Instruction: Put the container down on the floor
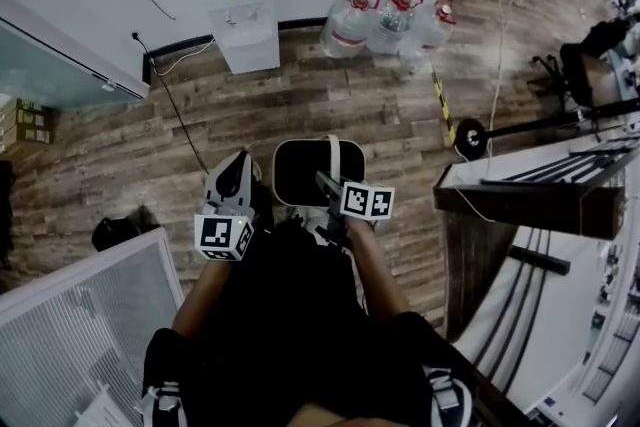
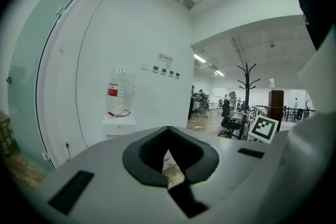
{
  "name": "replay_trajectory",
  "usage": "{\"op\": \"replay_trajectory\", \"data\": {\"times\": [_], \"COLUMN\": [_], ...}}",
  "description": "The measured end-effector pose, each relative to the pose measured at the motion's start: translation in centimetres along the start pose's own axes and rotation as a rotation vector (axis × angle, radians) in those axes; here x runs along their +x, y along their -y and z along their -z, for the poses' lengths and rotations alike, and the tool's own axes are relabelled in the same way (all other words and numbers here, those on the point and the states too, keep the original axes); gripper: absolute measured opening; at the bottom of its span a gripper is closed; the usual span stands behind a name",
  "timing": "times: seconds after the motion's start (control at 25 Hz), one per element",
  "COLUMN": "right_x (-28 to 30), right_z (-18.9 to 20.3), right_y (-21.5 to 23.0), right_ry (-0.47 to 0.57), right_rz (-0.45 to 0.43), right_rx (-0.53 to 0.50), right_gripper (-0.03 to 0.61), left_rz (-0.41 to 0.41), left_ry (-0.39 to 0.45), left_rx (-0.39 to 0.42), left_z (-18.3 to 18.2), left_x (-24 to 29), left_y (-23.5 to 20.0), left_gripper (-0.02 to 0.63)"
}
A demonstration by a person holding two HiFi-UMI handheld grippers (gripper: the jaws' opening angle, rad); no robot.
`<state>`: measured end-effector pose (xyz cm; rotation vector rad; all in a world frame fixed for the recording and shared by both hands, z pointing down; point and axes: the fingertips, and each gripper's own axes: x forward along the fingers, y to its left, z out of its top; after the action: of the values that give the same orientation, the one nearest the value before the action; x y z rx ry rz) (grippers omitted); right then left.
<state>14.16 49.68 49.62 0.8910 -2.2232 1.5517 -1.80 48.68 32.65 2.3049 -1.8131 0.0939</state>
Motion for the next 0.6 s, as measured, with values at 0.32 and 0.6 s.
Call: {"op": "replay_trajectory", "data": {"times": [0.32, 0.6], "right_x": [1.3, 4.2], "right_z": [-2.9, -7.0], "right_y": [2.1, 3.1], "right_ry": [0.001, -0.004], "right_rz": [0.022, 0.042], "right_rx": [0.016, 0.051], "right_gripper": [0.035, 0.035], "left_rz": [0.006, 0.024], "left_ry": [0.006, -0.016], "left_rx": [0.019, -0.026], "left_z": [-0.3, -0.4], "left_x": [3.7, 10.1], "left_y": [-1.1, -4.1], "left_gripper": [0.028, 0.028]}}
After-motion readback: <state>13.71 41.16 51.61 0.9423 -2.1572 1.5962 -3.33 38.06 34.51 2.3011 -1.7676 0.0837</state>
